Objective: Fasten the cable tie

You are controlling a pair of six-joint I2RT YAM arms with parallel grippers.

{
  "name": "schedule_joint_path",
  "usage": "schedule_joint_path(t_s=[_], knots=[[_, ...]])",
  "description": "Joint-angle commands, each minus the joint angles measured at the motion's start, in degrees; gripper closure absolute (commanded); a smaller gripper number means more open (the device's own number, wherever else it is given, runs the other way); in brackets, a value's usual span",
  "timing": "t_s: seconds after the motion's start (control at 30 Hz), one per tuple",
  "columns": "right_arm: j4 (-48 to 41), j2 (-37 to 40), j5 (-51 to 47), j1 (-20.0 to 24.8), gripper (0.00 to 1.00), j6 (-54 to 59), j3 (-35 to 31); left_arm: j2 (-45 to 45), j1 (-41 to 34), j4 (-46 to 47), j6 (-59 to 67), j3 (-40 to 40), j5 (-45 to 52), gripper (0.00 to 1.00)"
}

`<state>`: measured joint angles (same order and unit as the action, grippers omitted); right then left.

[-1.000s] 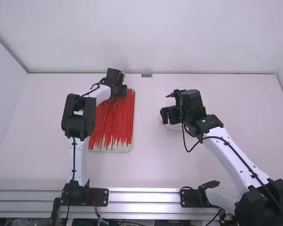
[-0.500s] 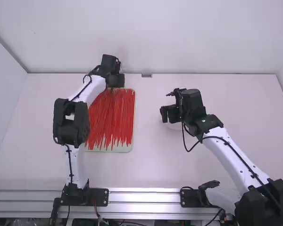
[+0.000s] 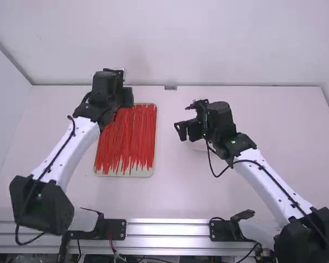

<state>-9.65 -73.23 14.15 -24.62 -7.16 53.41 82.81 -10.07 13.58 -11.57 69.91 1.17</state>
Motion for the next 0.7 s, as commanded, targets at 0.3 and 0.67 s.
schedule_joint_path(t_s=[0.3,0.67], knots=[[3.6,-0.3,5.6,-6.8,0.01,-3.4,1.7,-21.2,-7.6,-15.4,-9.6,-18.7,1.9,0.98],[5.2,-0.1,13.3,-8.4,0.05,-3.6,1.7,-20.5,-8.8,-20.1,-12.5,-19.4,11.9,0.98]])
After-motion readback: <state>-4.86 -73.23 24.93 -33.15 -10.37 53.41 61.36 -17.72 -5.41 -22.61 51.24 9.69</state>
